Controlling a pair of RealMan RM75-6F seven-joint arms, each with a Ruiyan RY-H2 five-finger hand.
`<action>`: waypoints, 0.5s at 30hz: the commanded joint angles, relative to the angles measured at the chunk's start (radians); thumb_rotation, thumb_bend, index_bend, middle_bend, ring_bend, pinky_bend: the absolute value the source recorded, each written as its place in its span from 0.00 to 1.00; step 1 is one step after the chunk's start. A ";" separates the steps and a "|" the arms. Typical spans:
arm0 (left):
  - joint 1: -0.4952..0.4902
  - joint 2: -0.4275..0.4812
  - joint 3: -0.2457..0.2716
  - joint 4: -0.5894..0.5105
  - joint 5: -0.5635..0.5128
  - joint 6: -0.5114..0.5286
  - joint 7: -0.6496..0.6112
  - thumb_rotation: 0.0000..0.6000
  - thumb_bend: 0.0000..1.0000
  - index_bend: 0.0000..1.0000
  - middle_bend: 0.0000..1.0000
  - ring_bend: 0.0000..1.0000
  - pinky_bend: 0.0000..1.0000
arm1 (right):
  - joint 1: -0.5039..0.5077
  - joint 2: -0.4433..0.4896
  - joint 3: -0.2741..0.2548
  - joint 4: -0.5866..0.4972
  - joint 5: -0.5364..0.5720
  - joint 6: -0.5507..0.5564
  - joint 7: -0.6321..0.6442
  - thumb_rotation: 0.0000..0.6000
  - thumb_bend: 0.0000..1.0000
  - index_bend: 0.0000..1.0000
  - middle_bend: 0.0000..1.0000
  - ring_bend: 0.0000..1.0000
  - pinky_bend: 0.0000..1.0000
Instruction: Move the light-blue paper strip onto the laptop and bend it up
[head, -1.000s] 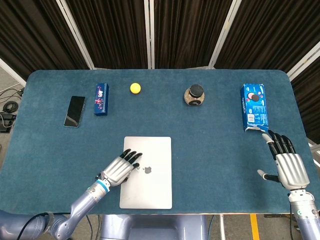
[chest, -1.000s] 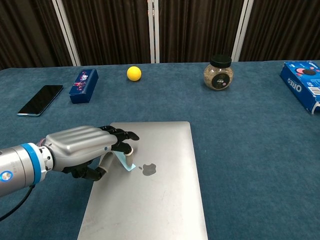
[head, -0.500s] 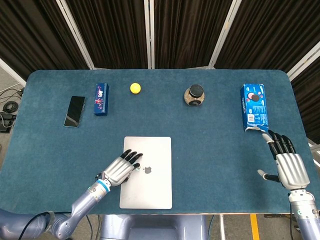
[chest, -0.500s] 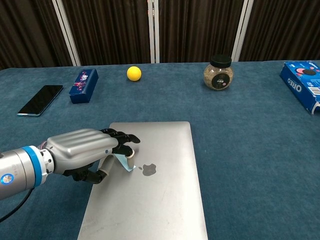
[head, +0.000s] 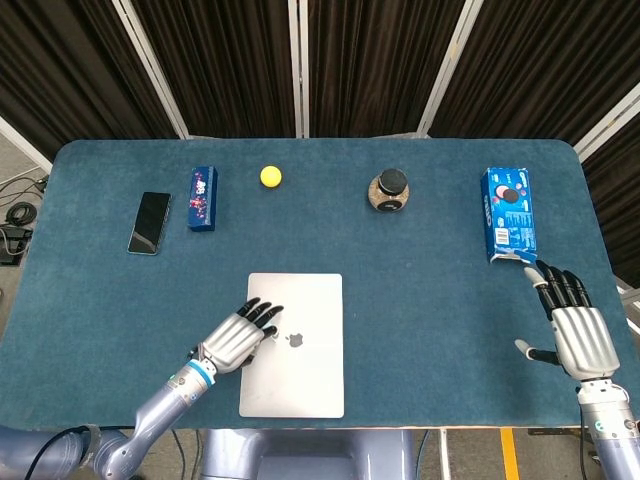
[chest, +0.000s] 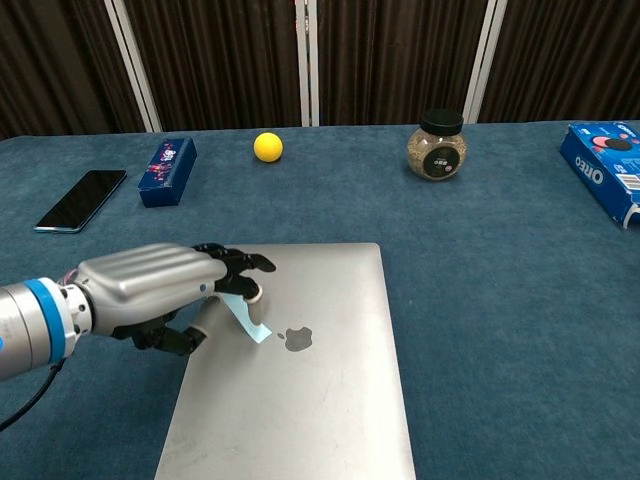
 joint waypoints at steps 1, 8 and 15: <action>0.008 0.025 -0.020 -0.023 0.021 0.029 -0.022 0.97 0.99 0.30 0.00 0.00 0.00 | 0.000 0.000 0.000 0.000 -0.001 0.000 0.000 1.00 0.00 0.00 0.00 0.00 0.00; 0.040 0.113 -0.062 -0.092 0.067 0.127 -0.067 0.98 0.98 0.19 0.00 0.00 0.00 | -0.001 0.001 -0.001 -0.004 -0.005 0.004 0.000 1.00 0.00 0.00 0.00 0.00 0.00; 0.158 0.227 -0.081 -0.129 0.116 0.338 -0.128 1.00 0.18 0.00 0.00 0.00 0.00 | -0.004 0.004 -0.002 -0.008 -0.006 0.007 -0.006 1.00 0.00 0.00 0.00 0.00 0.00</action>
